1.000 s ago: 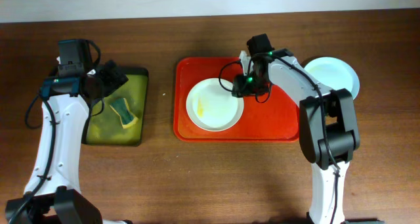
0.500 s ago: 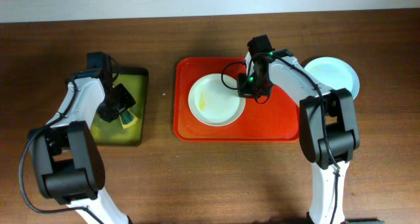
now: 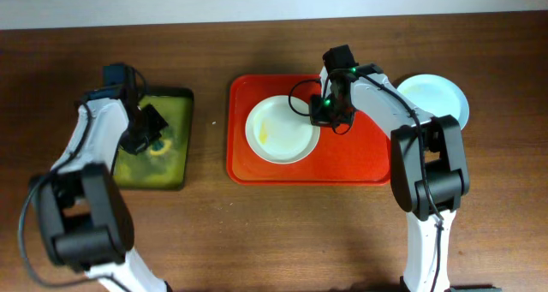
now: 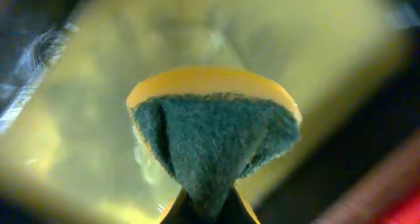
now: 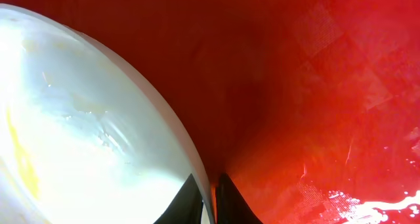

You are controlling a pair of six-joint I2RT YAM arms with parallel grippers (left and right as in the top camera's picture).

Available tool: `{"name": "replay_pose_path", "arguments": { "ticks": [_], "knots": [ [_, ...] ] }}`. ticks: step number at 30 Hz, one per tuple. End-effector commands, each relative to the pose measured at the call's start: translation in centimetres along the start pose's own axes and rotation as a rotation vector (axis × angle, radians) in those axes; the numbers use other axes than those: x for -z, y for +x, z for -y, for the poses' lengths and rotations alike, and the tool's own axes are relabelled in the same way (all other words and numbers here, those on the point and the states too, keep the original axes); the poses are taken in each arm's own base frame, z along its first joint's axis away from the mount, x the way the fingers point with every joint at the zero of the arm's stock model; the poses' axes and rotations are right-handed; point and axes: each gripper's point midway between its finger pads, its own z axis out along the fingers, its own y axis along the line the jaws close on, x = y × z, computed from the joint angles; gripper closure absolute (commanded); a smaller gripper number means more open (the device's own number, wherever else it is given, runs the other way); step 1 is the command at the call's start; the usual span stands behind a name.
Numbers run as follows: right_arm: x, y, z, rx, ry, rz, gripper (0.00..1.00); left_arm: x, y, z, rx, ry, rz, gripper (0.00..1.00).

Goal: Clean dirty plates on tray and stack at the side
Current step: 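Dip the sponge in the basin and bring it to the cream plate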

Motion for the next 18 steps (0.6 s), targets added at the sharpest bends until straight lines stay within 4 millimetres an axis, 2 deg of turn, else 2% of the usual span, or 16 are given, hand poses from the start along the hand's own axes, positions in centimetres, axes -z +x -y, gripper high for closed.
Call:
{"name": "replay_pose_path", "arguments": {
  "ticks": [1,2,5,6,8,9,10,12,13,14,16,18],
  "knots": [
    [-0.7,0.3,0.6,-0.015,0.016,-0.013,0.90,6.6,-1.8,1.2,-0.024,0.076,0.146,1.00],
    [-0.7,0.3,0.6,-0.015,0.016,-0.013,0.89,6.4,-1.5,0.9,-0.030,0.048,0.144,1.00],
    [-0.7,0.3,0.6,-0.015,0.016,-0.014,0.95,1.1,-0.3,-0.8,-0.043,-0.050,0.127,1.00],
    [-0.7,0.4,0.6,-0.015,0.017,-0.017,0.96,0.7,0.0,-0.8,-0.069,-0.054,0.112,1.00],
    [-0.8,0.8,0.6,-0.016,0.021,-0.030,0.96,2.4,-0.2,0.7,-0.146,0.022,0.120,1.00],
    [-0.8,0.8,0.5,-0.012,0.021,-0.031,0.96,4.1,-0.3,2.1,-0.166,0.098,0.129,1.00],
    [-0.8,0.8,0.4,-0.010,0.020,-0.030,0.96,7.0,0.2,4.1,-0.181,0.222,0.139,1.00],
    [-0.8,0.6,0.4,-0.007,0.018,-0.023,0.96,10.0,1.5,5.5,-0.206,0.293,0.162,1.00],
    [-0.8,0.5,0.3,-0.005,0.015,-0.017,0.96,10.3,2.5,6.3,-0.233,0.300,0.150,1.00],
    [-0.8,0.5,0.3,-0.005,0.015,-0.016,0.96,10.0,4.4,7.8,-0.265,0.309,0.109,1.00],
    [-0.8,0.5,0.3,-0.005,0.015,-0.016,0.96,9.1,7.0,10.1,-0.270,0.320,0.063,1.00],
    [-0.8,0.5,0.3,-0.004,0.013,-0.018,0.96,7.9,9.2,13.5,-0.329,0.362,0.058,1.00]
  ]
}}
